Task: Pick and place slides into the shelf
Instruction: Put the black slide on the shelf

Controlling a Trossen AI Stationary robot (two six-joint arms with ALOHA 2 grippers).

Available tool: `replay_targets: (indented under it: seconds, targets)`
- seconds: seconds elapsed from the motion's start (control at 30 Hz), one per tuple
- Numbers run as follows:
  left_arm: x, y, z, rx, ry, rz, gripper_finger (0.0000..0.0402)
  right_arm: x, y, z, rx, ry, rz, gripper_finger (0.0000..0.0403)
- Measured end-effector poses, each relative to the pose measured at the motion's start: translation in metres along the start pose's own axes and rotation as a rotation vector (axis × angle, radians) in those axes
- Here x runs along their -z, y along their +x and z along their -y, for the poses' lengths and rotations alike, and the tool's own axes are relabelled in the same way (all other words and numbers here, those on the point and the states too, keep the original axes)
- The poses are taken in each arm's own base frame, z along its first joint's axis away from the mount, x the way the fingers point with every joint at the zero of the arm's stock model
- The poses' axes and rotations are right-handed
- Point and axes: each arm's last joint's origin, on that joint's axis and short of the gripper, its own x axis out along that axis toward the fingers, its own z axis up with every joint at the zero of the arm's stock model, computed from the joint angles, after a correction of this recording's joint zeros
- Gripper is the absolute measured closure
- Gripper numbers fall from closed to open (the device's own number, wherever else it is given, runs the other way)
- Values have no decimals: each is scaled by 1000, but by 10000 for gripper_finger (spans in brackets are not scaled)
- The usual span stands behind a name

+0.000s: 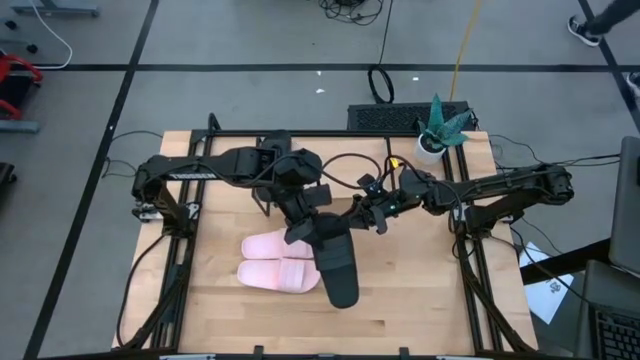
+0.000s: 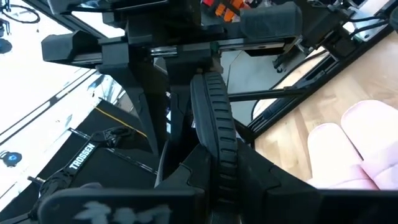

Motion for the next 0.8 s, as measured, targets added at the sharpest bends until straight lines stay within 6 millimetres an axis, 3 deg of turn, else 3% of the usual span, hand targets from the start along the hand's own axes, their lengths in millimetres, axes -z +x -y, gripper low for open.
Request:
replay_targets:
  seconds: [0.33, 0.5, 0.8]
  targets:
    - [-2, 1, 0, -21, 43, 27, 394, -1, 0, -1, -4, -6, 9, 371]
    - [-1, 2, 1, -20, 38, 24, 398, -1, 0, 0, -3, -5, 9, 371]
    - [1, 0, 3, -17, -33, 16, 400, -4, 0, -2, 7, -13, 74, 297]
